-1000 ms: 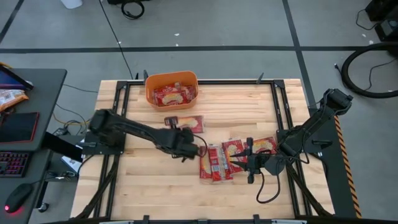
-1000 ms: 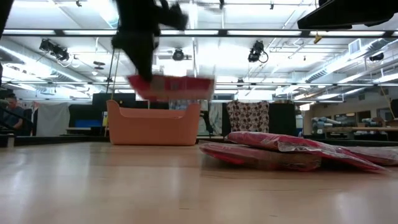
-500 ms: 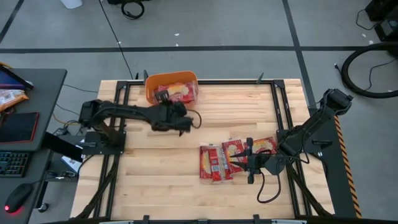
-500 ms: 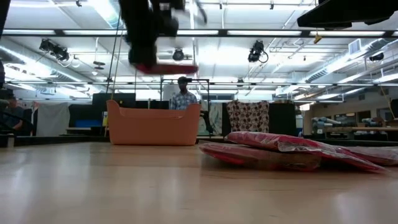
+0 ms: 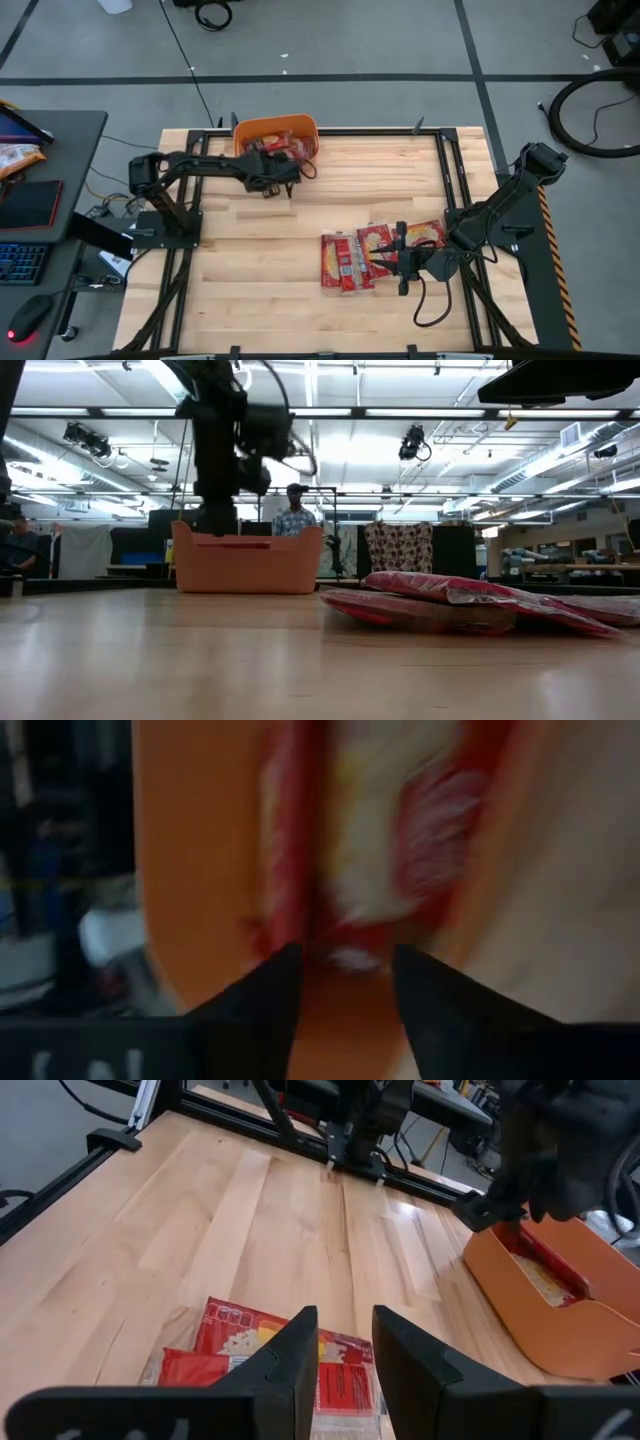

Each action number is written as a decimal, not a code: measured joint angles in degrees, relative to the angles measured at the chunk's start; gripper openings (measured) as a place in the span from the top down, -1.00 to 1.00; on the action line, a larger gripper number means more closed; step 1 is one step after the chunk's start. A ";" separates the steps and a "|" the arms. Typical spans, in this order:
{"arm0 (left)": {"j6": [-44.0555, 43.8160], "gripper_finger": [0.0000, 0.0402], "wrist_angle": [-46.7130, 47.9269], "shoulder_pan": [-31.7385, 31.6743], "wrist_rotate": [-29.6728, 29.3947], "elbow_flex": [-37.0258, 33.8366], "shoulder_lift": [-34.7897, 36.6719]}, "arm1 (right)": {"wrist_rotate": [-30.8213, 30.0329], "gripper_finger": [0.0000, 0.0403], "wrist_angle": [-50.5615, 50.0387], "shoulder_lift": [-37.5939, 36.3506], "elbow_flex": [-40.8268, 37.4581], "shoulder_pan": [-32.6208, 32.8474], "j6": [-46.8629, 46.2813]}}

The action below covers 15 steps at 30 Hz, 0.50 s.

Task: Sort popcorn bags into baskets
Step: Put the red popcorn bag into the orange bin

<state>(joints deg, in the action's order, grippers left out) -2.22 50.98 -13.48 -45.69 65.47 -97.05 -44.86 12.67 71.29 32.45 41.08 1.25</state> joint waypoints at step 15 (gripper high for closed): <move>30.19 0.06 -30.53 29.24 18.50 -3.21 -0.55 | 0.09 0.49 0.26 0.00 0.00 -0.02 -0.03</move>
<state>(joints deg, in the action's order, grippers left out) 27.97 20.46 15.76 -27.20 62.26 -97.60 -44.77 12.92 71.29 32.45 41.06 1.22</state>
